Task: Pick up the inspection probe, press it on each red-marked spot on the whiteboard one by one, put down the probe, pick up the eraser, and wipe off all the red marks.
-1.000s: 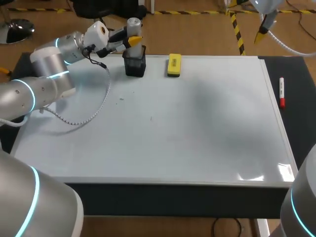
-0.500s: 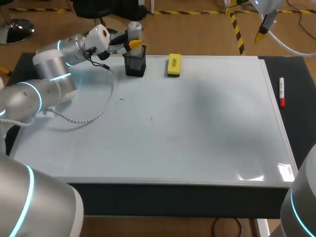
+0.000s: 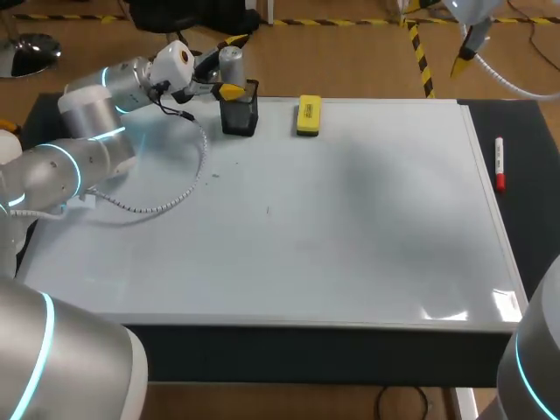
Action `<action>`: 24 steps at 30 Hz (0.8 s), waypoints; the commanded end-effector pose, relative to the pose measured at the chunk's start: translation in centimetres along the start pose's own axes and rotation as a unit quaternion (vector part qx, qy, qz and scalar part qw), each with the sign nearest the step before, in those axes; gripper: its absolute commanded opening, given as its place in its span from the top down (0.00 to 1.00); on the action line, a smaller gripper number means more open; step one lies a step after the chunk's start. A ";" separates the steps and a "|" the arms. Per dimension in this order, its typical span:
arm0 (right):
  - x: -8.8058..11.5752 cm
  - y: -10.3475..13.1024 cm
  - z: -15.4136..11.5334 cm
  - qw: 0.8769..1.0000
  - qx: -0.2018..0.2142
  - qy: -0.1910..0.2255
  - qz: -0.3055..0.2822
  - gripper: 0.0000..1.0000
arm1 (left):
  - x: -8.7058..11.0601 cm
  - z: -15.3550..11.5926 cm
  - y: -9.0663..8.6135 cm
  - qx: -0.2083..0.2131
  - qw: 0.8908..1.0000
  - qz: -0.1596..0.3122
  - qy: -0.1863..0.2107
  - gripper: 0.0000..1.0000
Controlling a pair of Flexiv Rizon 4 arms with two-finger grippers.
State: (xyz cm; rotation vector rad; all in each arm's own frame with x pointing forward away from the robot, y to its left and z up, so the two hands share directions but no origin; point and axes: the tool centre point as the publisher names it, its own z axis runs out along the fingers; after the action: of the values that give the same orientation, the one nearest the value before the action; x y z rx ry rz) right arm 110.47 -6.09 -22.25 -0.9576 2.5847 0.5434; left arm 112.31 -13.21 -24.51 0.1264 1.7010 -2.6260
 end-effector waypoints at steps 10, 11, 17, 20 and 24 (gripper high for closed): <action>0.0 0.0 -0.1 1.000 0.001 0.002 -0.001 0.00 | -0.4 -0.1 -3.8 -0.045 0.996 0.042 -0.069 0.00; 0.0 0.0 -0.1 1.000 0.001 0.002 -0.001 0.00 | -0.3 -0.1 -4.2 -0.050 0.995 0.047 -0.074 0.00; 0.0 0.0 -0.1 1.000 0.001 0.002 -0.001 0.00 | 0.1 -0.7 -6.4 -0.067 0.989 0.065 -0.112 0.00; 0.0 0.0 -0.1 1.000 0.001 0.002 -0.001 0.00 | 0.6 -1.2 -7.2 -0.068 0.987 0.068 -0.131 0.00; 0.0 0.0 -0.1 1.000 0.001 0.002 -0.001 0.00 | 1.5 -2.2 -7.7 -0.085 0.980 0.072 -0.165 0.00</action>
State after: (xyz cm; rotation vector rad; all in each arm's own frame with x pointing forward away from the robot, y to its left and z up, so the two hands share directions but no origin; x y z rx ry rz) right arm 110.47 -6.09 -22.25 -0.9574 2.5846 0.5435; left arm 113.67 -8.82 -19.57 0.2226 1.6350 -2.5159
